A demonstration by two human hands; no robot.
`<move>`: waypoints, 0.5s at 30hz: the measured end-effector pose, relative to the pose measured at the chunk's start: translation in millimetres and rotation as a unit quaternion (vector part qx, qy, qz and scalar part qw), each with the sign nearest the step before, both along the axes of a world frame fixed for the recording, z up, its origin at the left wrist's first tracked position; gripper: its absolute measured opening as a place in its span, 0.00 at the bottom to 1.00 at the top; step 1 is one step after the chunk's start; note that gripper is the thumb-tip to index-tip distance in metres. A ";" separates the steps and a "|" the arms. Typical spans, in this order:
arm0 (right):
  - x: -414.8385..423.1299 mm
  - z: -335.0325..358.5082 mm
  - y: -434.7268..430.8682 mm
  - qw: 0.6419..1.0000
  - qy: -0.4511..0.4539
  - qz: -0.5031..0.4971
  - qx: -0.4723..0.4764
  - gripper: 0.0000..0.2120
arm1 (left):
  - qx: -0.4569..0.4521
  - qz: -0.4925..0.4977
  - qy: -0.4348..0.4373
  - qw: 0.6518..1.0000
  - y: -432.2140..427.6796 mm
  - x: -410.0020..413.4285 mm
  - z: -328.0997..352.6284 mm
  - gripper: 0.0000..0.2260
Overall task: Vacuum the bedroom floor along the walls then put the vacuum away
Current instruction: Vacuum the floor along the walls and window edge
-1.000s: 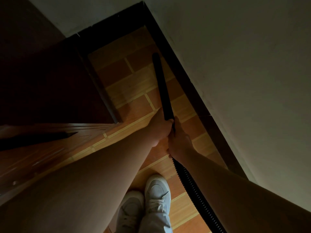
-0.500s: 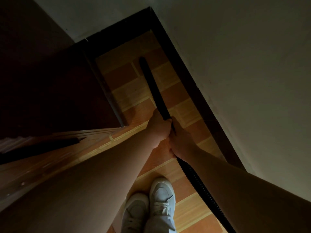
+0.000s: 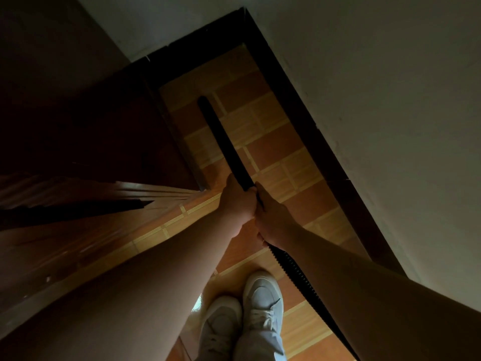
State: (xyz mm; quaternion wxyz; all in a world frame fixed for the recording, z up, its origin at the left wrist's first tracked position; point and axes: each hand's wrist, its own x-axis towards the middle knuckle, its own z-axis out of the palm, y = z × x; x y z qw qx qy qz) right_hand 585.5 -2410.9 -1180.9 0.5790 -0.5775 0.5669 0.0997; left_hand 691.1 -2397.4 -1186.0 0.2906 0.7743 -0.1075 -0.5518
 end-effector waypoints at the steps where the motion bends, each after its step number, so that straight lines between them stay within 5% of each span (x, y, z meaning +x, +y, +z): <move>1: 3.7 -1.8 1.0 1.000 -0.001 -0.003 0.016 0.25 | -0.001 0.005 -0.005 1.000 0.9 3.3 -0.9 0.24; 15: 21.4 -2.7 -4.5 0.998 -0.006 0.057 -0.023 0.20 | -0.009 0.031 -0.042 0.999 -0.3 13.3 -14.4 0.20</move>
